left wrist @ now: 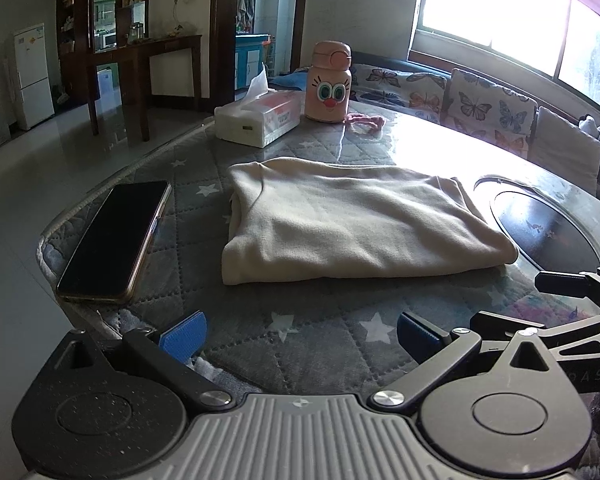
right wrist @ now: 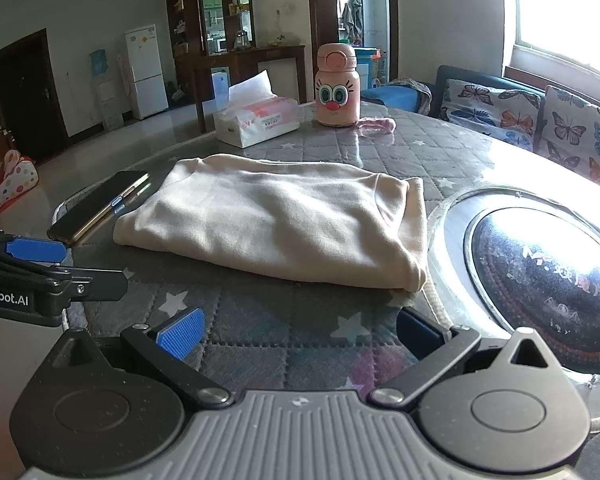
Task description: Fold clothes
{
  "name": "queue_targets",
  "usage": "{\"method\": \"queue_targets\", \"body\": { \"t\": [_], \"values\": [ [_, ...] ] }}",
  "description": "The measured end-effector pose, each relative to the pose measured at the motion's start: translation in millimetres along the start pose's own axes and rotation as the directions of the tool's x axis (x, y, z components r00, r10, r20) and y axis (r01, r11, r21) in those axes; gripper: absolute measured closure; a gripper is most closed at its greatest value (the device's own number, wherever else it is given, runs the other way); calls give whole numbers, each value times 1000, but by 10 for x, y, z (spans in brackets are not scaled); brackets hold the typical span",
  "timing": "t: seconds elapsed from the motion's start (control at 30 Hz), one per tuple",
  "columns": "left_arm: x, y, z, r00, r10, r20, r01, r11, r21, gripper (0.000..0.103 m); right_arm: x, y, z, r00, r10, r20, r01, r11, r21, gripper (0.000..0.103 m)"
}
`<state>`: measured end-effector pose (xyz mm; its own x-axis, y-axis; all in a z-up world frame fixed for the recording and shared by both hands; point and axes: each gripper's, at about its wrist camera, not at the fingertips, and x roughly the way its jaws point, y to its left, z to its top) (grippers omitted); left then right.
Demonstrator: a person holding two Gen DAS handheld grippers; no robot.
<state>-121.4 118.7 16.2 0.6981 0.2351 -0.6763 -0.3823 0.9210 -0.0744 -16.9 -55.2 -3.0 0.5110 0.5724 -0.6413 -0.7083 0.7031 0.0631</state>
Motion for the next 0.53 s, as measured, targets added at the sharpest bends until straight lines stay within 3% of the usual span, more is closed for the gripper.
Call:
{"method": "queue_targets", "body": {
  "t": [0.53],
  "values": [
    [20, 21, -34, 1000, 29, 9, -29, 999, -14, 0, 9, 30, -19, 1000, -3, -4, 3, 1000, -17, 0]
  ]
}}
